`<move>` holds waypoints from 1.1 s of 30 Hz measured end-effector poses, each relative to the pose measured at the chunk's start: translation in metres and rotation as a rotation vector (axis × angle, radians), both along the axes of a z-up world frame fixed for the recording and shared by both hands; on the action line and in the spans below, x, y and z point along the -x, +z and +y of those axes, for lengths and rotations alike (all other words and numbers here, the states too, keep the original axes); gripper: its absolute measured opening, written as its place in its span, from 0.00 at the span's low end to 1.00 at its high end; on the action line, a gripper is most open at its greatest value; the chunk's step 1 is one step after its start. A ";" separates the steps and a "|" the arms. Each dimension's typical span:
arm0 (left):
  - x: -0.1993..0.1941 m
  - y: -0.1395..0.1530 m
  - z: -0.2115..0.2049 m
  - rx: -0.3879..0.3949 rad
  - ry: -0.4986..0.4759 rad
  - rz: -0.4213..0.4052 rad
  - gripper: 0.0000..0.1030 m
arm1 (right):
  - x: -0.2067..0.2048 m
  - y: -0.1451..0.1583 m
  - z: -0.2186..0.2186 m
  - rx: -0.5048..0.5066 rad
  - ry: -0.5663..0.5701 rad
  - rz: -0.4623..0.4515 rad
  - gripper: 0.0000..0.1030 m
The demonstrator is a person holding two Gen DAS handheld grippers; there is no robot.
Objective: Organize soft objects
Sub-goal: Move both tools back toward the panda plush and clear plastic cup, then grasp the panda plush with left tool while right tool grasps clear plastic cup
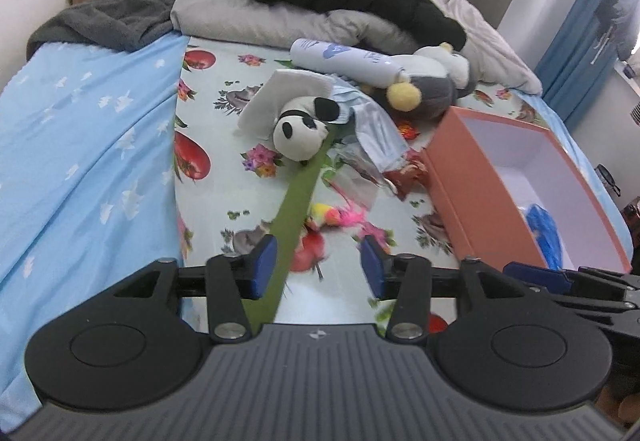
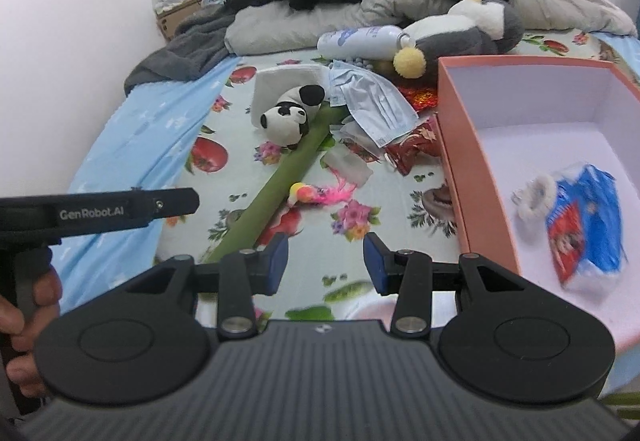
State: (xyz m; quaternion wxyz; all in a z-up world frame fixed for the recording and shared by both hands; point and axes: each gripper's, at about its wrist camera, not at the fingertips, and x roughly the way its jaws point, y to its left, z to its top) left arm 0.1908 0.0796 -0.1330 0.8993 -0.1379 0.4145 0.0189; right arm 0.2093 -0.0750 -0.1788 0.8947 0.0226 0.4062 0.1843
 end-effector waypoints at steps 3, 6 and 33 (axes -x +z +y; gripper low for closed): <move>-0.030 -0.016 0.009 0.006 0.003 0.015 0.55 | -0.025 -0.013 0.006 0.009 0.014 0.020 0.44; -0.058 -0.033 0.014 0.003 0.000 0.040 0.55 | -0.050 -0.029 0.011 0.017 0.020 0.048 0.44; -0.193 -0.108 0.048 0.091 0.003 -0.044 0.69 | -0.182 -0.112 0.052 0.071 0.087 0.092 0.50</move>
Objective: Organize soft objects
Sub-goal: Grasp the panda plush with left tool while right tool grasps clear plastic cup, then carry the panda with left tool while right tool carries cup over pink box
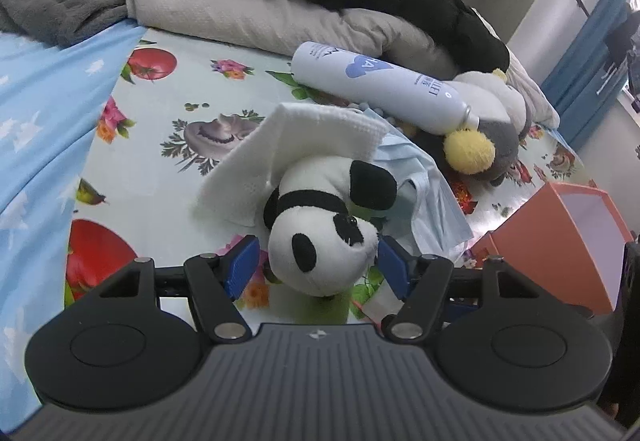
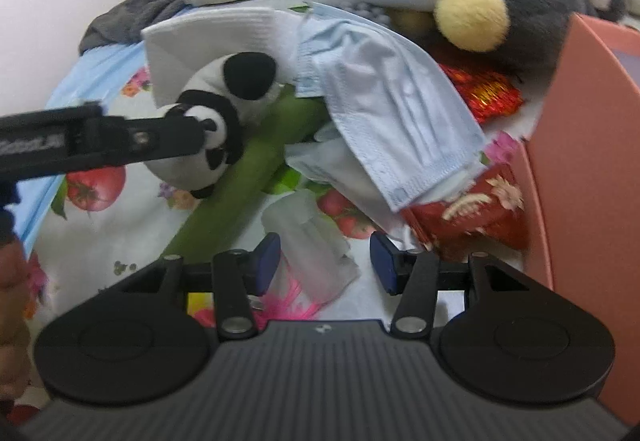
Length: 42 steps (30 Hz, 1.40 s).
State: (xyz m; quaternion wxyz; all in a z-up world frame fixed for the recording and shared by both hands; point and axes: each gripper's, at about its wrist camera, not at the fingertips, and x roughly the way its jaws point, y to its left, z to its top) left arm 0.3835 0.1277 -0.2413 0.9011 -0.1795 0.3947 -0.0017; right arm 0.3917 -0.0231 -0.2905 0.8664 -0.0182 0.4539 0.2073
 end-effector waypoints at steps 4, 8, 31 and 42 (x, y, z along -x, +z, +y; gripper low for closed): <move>-0.005 -0.005 0.002 0.026 -0.002 0.002 0.69 | 0.004 -0.003 0.008 0.027 0.044 -0.024 0.41; -0.008 -0.006 -0.001 0.015 -0.001 -0.001 0.65 | 0.007 -0.001 0.013 0.040 0.066 -0.045 0.26; 0.070 0.053 -0.019 -0.075 0.050 -0.035 0.55 | 0.085 0.054 -0.020 0.029 -0.042 -0.123 0.17; 0.144 0.089 -0.049 -0.050 0.032 -0.045 0.55 | 0.160 0.094 -0.046 -0.007 -0.108 -0.169 0.17</move>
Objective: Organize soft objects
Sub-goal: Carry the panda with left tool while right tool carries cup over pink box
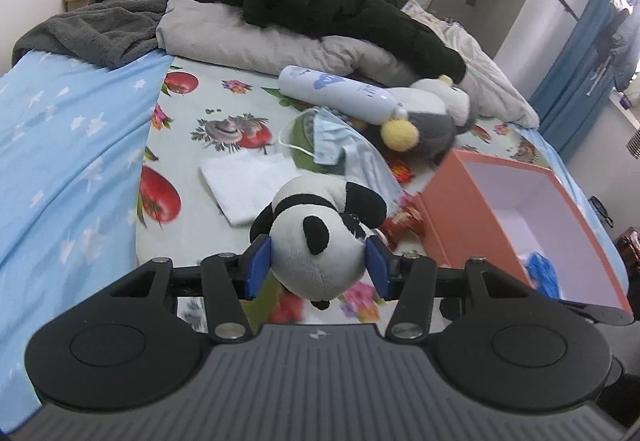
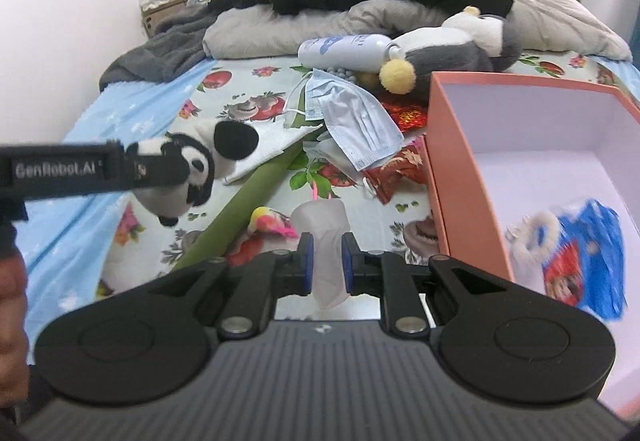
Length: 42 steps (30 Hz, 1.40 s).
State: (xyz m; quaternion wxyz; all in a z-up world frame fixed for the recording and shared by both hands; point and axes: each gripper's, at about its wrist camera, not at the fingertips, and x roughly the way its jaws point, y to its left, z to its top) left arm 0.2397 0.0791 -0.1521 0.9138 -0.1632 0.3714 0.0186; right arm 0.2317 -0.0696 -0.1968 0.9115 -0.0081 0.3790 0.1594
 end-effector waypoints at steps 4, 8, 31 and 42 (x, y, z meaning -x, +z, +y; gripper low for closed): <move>0.029 0.014 -0.012 -0.012 -0.012 -0.011 0.55 | 0.025 0.011 -0.005 -0.013 -0.010 -0.021 0.17; 0.054 0.025 -0.021 -0.015 -0.027 -0.014 0.55 | 0.049 0.023 -0.008 -0.020 -0.017 -0.046 0.17; 0.145 0.081 -0.085 0.009 -0.133 -0.114 0.55 | 0.142 0.085 -0.067 -0.068 -0.148 -0.202 0.18; 0.141 0.094 -0.138 0.031 -0.280 -0.136 0.55 | 0.167 0.091 -0.120 -0.050 -0.287 -0.208 0.18</move>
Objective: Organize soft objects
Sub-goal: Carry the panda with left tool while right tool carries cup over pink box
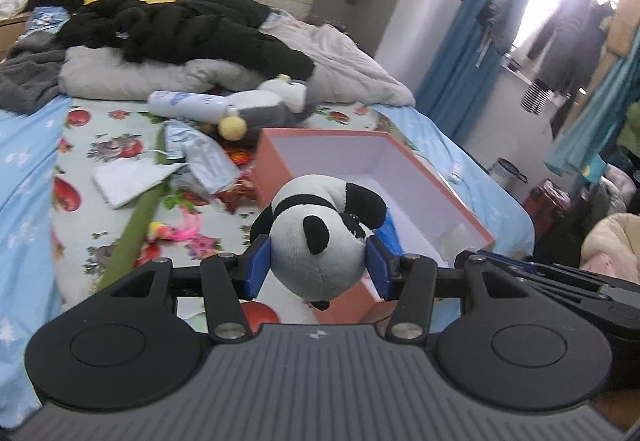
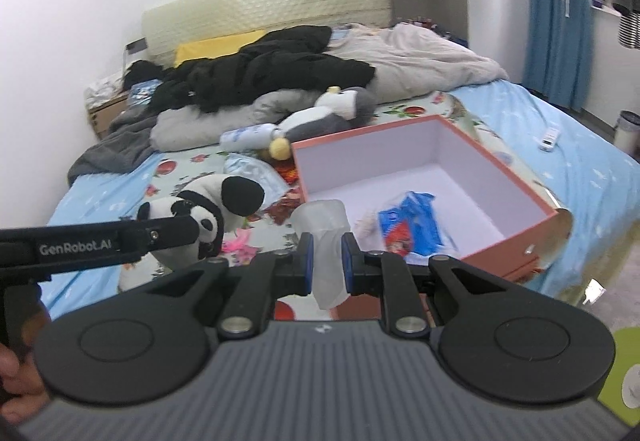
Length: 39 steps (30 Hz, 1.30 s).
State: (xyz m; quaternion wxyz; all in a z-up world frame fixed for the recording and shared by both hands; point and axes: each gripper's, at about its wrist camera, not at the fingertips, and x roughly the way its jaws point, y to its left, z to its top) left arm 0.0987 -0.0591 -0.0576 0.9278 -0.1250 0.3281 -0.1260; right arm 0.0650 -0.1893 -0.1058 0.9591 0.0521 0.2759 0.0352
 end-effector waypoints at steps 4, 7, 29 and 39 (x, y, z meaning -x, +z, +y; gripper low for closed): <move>-0.010 0.001 -0.019 0.003 -0.044 0.007 0.55 | -0.006 -0.001 -0.013 -0.008 -0.027 0.007 0.18; -0.021 0.002 -0.033 0.002 -0.068 0.012 0.55 | -0.012 -0.002 -0.022 -0.010 -0.038 0.015 0.18; -0.157 -0.046 -0.105 -0.039 -0.186 0.178 0.56 | -0.121 -0.060 -0.087 -0.049 -0.096 0.199 0.18; -0.223 -0.080 -0.119 -0.038 -0.201 0.244 0.56 | -0.164 -0.090 -0.099 -0.045 -0.122 0.264 0.19</move>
